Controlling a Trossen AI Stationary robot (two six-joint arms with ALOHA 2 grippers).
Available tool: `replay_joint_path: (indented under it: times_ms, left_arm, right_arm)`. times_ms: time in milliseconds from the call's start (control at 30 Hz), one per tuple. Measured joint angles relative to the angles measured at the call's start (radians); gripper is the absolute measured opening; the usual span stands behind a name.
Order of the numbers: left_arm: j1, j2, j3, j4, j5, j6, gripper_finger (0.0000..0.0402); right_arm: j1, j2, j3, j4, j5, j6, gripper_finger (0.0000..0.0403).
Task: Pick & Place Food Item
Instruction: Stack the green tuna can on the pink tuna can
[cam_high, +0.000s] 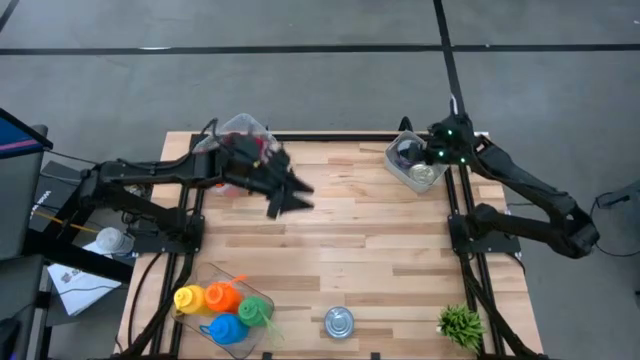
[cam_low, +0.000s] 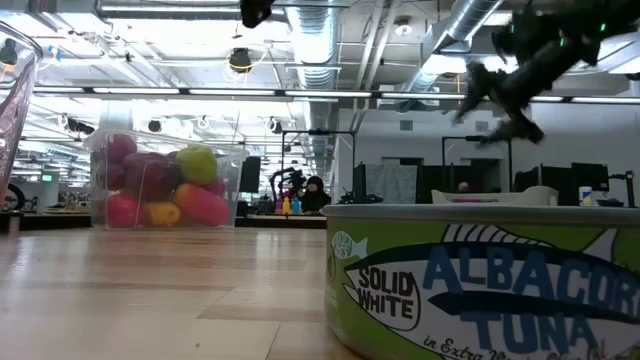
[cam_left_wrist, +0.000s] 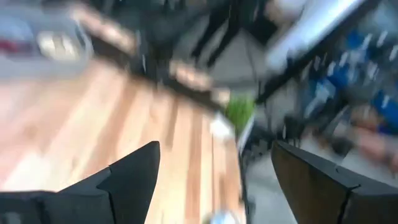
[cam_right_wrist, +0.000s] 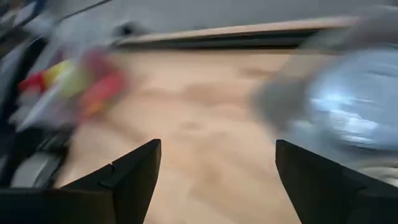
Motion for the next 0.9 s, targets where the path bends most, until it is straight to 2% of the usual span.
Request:
replay_joint_path:
  times_ms: [133,267,400,500,700,900]
  left_arm:
    - [-0.076,0.002,-0.001,-0.101,-0.031,0.012,0.0296]
    - [-0.120,-0.005,-0.001,-0.104,-0.107,-0.015,0.0296]
    - [-0.145,-0.037,0.000,-0.094,-0.202,-0.018,0.0296]
    - [-0.148,-0.053,-0.001,-0.081,-0.239,-0.042,0.0296]
    - [-0.148,-0.110,-0.001,-0.085,-0.257,-0.069,0.0296]
    - [-0.147,-0.174,0.002,-0.069,-0.270,-0.043,0.0296]
  right_arm:
    - [0.209,-0.055,0.058,-0.030,-0.028,-0.024,0.0305]
    - [0.496,-0.050,0.081,-0.047,0.057,0.031,0.0305]
    - [0.787,0.041,0.081,-0.046,0.194,0.105,0.0305]
    - [0.963,0.153,0.080,-0.021,0.248,0.164,0.0305]
    - [1.163,0.403,0.102,0.168,0.256,0.263,0.0305]
    - [1.280,0.636,0.245,0.163,0.256,0.241,0.0305]
